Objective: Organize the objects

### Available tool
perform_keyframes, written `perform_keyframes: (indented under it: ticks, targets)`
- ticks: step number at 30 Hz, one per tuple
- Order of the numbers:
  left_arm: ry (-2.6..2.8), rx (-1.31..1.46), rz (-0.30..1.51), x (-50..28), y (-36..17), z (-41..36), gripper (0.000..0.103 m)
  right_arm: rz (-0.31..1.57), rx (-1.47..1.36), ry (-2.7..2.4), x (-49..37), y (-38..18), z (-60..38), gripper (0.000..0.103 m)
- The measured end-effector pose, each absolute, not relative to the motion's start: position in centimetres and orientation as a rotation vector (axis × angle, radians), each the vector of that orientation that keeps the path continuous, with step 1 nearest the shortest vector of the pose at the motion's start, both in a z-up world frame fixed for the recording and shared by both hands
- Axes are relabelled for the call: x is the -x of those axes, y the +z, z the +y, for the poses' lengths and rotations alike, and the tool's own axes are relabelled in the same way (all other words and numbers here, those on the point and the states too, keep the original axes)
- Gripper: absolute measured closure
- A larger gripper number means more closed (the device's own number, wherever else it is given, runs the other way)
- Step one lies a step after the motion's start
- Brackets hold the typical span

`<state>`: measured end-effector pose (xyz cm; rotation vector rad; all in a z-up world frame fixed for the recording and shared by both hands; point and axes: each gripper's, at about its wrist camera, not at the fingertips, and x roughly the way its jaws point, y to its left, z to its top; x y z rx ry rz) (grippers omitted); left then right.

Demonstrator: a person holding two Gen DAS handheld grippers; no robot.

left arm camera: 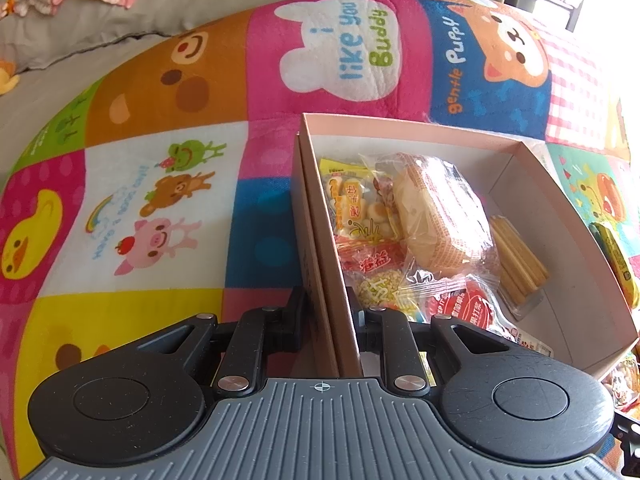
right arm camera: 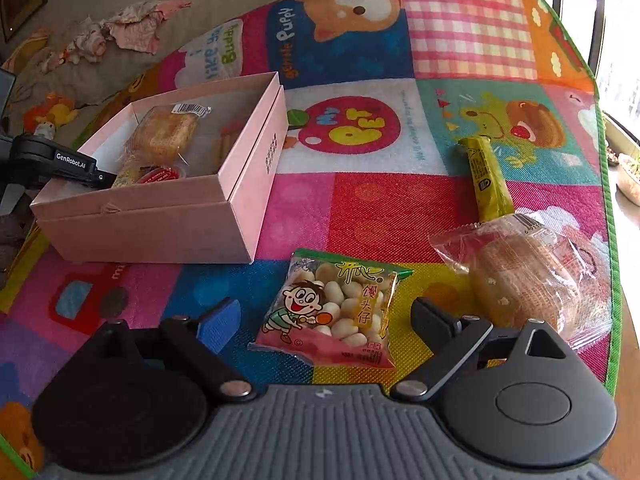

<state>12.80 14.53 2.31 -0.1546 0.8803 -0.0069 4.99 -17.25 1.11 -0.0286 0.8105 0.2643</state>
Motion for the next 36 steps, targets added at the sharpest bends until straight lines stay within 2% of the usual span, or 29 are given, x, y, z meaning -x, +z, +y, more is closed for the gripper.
perform_keyframes:
  ticks: [1,3,4,13,18,22,27,36]
  targets:
    - [-0.006,0.154,0.879,-12.8,2.3,14.5,0.081,0.816,0.038,0.267,-5.0,1.2,-17.1,0.018]
    - [-0.005,0.154,0.877,-12.7,2.3,14.5,0.081,0.815,0.066,0.279,-4.5,1.5,-16.9,0.039]
    - [-0.006,0.155,0.876,-12.7,2.3,14.5,0.081,0.818,0.086,0.291,-4.2,1.6,-16.8,0.040]
    - [-0.015,0.161,0.871,-12.6,2.2,14.7,0.081,0.838,0.146,0.457,0.7,5.2,-16.2,0.041]
    - [-0.019,0.167,0.866,-12.5,2.2,14.8,0.082,0.649,0.133,0.599,2.2,12.1,-14.2,0.041]
    - [-0.023,0.171,0.862,-12.5,2.1,14.9,0.082,0.523,0.161,0.623,0.5,14.8,-11.2,0.041]
    - [-0.030,0.176,0.862,-12.5,2.1,15.0,0.082,0.572,0.145,0.579,-4.6,12.2,-6.7,0.041]
    - [-0.031,0.177,0.861,-12.5,2.1,15.0,0.082,0.682,0.137,0.593,-8.3,6.6,-2.5,0.041]
